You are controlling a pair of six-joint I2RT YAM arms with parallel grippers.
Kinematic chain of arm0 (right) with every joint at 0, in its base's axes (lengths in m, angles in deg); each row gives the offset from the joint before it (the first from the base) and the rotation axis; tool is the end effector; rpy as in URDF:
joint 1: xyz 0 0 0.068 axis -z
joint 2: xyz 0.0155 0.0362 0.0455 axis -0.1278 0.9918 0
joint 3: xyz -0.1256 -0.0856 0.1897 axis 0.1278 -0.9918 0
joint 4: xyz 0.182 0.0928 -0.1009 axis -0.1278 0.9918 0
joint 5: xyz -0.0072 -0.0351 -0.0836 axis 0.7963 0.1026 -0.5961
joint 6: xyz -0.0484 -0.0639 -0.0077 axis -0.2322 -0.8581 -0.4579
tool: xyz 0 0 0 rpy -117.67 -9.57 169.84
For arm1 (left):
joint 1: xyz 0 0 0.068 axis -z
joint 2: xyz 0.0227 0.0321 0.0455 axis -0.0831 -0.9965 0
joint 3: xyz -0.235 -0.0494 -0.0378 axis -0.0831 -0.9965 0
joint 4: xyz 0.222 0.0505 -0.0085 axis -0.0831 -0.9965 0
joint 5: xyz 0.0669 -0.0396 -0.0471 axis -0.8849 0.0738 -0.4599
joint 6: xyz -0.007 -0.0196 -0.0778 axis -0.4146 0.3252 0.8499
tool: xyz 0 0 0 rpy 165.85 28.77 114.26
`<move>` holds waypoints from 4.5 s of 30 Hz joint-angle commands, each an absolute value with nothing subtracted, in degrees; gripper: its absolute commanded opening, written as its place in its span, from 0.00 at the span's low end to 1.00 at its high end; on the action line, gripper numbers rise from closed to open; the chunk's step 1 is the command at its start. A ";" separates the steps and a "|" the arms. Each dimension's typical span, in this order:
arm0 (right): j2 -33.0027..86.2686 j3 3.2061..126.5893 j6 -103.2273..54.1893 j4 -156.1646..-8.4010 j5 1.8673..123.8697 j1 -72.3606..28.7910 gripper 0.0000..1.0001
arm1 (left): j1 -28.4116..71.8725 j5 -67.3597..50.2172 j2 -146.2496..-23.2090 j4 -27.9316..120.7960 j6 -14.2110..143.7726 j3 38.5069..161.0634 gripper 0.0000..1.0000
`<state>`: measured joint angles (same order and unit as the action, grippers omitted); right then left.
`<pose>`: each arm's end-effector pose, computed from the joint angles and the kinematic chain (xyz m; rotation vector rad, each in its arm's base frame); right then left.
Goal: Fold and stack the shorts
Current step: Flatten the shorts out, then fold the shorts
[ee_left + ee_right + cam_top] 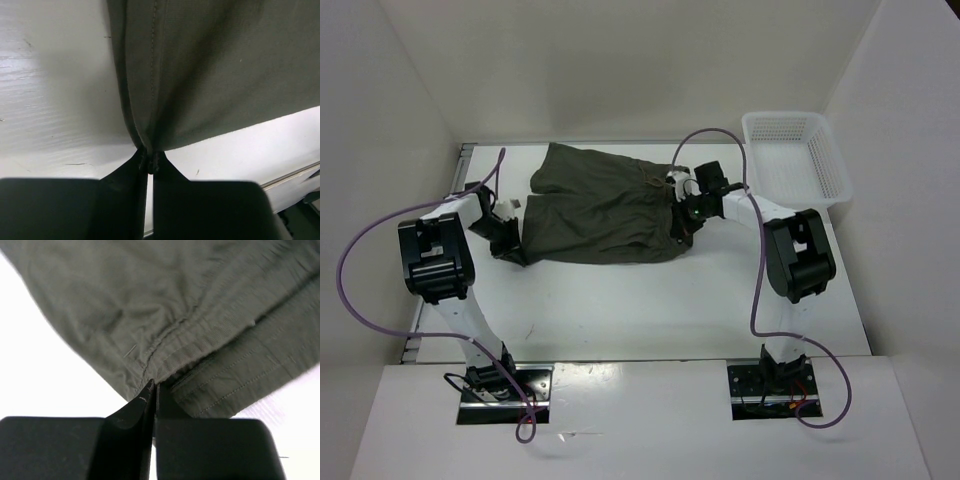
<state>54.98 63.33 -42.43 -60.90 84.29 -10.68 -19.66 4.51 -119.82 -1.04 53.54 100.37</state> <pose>0.3465 0.1482 0.1479 -0.8188 2.3910 0.6966 0.3157 0.0578 0.1138 -0.3554 2.9092 -0.5254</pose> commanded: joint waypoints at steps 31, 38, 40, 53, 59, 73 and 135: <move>30.55 52.26 -78.73 -32.78 92.75 -22.19 0.01 | -17.51 -8.23 -101.70 -10.06 53.20 104.06 0.00; 26.85 58.88 -57.28 -41.56 102.85 -11.24 0.01 | -12.95 -6.89 -111.17 -10.78 53.20 130.86 0.00; 27.72 58.18 -51.04 -44.19 105.58 -7.44 0.01 | -11.28 -7.60 -117.73 -10.78 53.20 139.79 0.00; 37.39 56.58 -36.53 -59.58 103.66 6.19 0.01 | 1.47 -22.36 -151.34 -9.65 53.20 192.22 0.00; 40.12 58.70 -34.68 -61.16 102.42 8.31 0.01 | 2.61 -27.90 -157.41 -7.18 53.20 194.78 0.00; 52.94 74.15 -21.23 -66.36 91.45 8.31 0.01 | 2.61 -33.79 -168.92 -1.03 53.20 204.36 0.05; 57.55 64.88 -29.74 -61.44 77.99 -1.80 0.01 | -6.35 -6.29 -153.60 -12.81 53.20 158.79 0.01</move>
